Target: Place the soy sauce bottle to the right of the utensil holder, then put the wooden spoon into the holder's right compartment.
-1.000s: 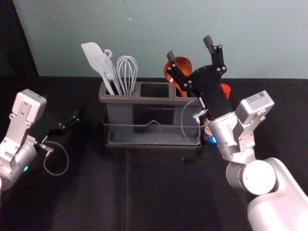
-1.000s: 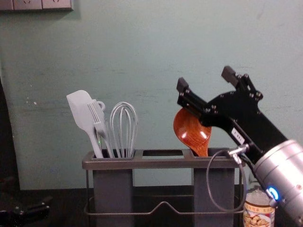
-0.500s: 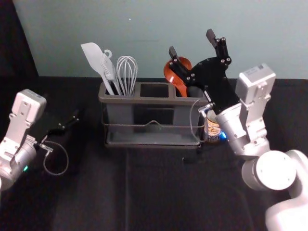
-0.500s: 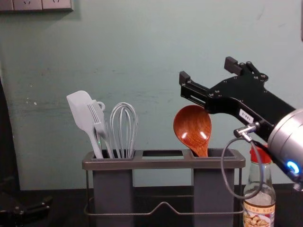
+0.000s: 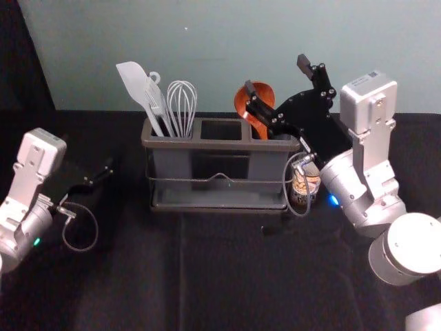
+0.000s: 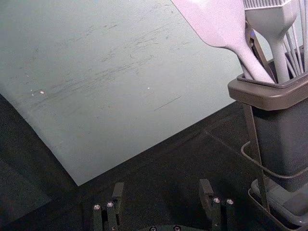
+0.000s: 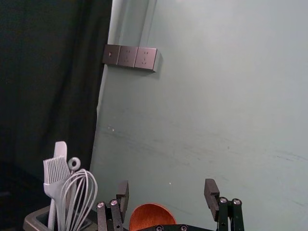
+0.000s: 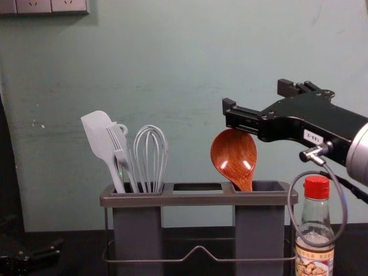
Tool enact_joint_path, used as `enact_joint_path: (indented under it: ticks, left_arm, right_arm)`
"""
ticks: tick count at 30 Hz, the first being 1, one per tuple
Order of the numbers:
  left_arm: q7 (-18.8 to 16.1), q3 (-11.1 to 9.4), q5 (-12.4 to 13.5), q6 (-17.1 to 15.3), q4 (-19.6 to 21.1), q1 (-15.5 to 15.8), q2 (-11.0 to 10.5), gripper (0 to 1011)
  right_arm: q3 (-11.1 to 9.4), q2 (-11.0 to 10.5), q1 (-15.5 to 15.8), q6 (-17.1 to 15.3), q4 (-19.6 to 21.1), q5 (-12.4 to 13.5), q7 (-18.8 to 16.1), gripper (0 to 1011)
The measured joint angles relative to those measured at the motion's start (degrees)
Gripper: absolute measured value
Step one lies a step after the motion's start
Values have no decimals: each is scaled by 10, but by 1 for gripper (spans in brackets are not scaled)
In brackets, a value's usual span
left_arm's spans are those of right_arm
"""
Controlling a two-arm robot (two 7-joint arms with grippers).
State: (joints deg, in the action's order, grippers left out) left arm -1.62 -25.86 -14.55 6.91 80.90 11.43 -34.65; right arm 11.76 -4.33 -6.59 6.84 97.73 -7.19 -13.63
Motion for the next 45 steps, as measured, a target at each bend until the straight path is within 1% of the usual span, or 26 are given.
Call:
enact_joint_path:
  ticks: [3,6,12,13,15,16,19,20,22,23,26,33,40,45]
  left_arm:
    - [0,0,0,0,0,0,0,1000]
    - [0,0,0,0,0,0,0,1000]
    - [0,0,0,0,0,0,0,1000]
    - [0,0,0,0,0,0,0,1000]
    - [0,0,0,0,0,0,0,1000]
    - [0,0,0,0,0,0,0,1000]
    - [0,0,0,0,0,0,0,1000]
    - [0,0,0,0,0,0,0,1000]
    - [0,0,0,0,0,0,0,1000]
    - [0,0,0,0,0,0,0,1000]
    - [0,0,0,0,0,0,0,1000]
    - [0,0,0,0,0,0,0,1000]
    - [0,0,0,0,0,0,0,1000]
    - [0,0,0,0,0,0,0,1000]
  right_arm:
    - [0,-6,4,-5,8,2,3,1002]
    - [-6,-14,6,-7,16,9,6,1002]
    - [-36,-37,14,-11,34,23,18,1002]
    - [-45,-44,18,-11,39,26,22,1002]
    - [-55,-50,22,-11,42,30,26,1002]
    - [-67,-58,27,-11,45,36,30,1002]
    - [-83,-67,34,-11,47,43,35,1002]
    - [-92,-72,39,-11,46,47,37,1002]
    - [-99,-76,43,-13,43,50,40,1002]
    - [-105,-79,47,-15,37,50,43,1002]
    - [-113,-82,56,-20,22,50,49,1002]
    - [-126,-84,70,-33,-23,54,54,1002]
    - [-124,-87,72,-41,-70,54,50,1002]
    - [-116,-92,53,-45,-104,47,46,1003]
